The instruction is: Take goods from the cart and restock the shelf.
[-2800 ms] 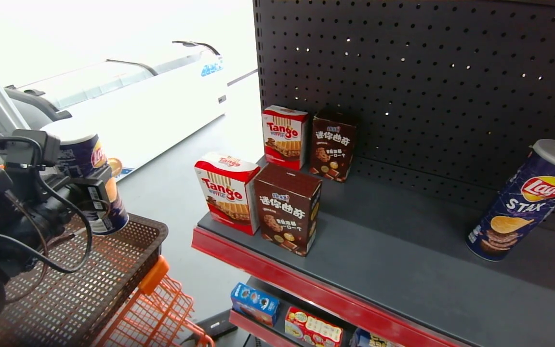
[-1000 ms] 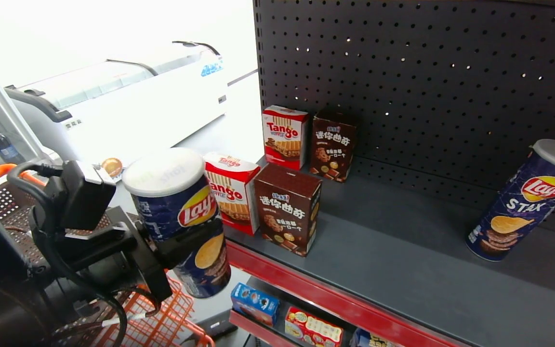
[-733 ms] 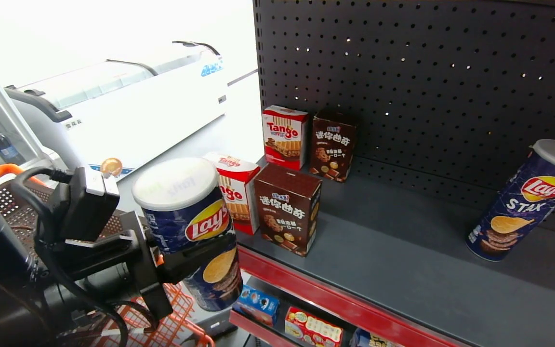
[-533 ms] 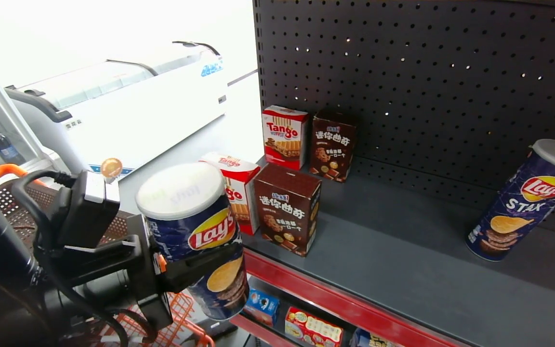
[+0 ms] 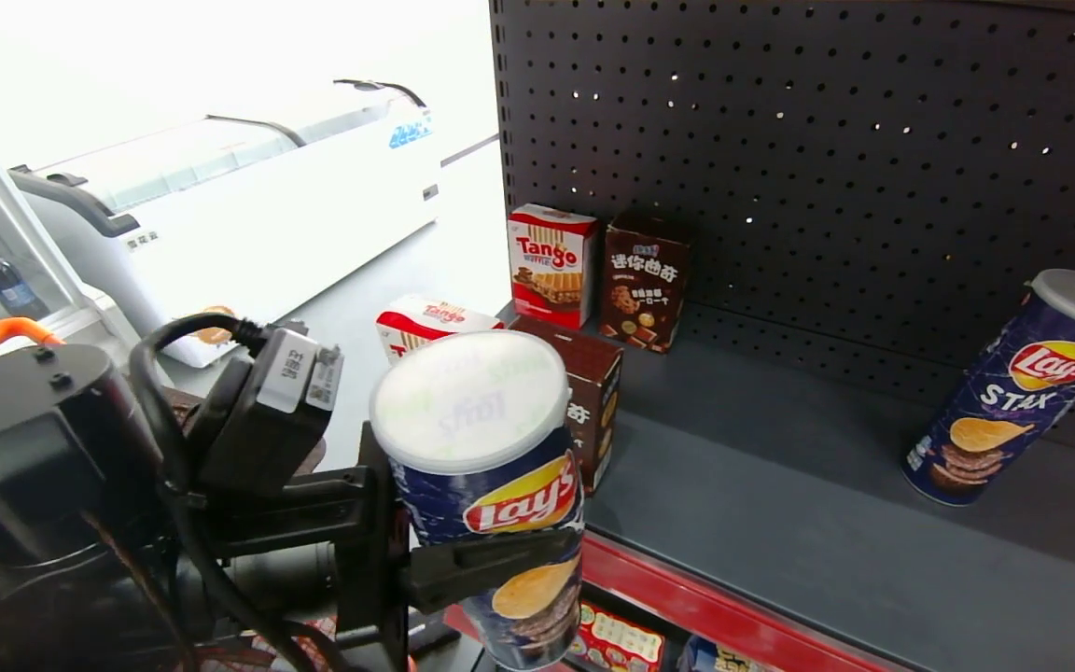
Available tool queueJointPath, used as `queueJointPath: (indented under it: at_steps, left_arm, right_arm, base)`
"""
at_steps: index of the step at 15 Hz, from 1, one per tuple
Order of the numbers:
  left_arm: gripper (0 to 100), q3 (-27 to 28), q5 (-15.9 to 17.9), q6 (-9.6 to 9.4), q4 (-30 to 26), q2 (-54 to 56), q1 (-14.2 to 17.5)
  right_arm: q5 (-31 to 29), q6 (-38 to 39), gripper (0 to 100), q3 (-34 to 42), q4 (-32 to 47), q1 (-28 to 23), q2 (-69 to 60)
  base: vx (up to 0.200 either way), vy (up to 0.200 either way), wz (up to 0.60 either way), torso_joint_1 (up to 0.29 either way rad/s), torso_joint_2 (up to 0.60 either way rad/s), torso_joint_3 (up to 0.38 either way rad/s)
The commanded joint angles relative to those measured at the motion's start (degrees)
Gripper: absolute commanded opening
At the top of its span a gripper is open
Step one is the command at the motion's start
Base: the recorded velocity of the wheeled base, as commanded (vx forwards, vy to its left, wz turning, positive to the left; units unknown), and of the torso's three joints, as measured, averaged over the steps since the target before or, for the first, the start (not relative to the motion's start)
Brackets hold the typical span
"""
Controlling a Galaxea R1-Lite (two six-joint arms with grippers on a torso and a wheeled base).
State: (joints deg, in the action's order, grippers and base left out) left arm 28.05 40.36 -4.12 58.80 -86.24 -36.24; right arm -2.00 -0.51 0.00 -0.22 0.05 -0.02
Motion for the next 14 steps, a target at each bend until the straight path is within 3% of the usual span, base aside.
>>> queueJointPath:
  at_steps: [1,5,14]
  left_arm:
    - [0,2.5,0.6,-0.01,0.0,-3.6,-2.3]
    - [0,3.4,0.8,-0.01,0.1,-5.5,-4.5]
    - [0,3.3,0.9,-0.01,0.1,-5.9,-4.5]
  right_arm:
    - [0.0,0.0,100,0.0,0.0,0.0,0.0]
    - [0.0,0.1,100,0.0,0.0,0.0,0.0]
    - [0.0,0.0,100,0.0,0.0,0.0,0.0]
  base:
    - [0.000,0.000,0.00,0.000,0.00,0.000]
    - [0.000,0.000,0.00,0.000,0.00,0.000]
    - [0.000,0.000,0.00,0.000,0.00,0.000]
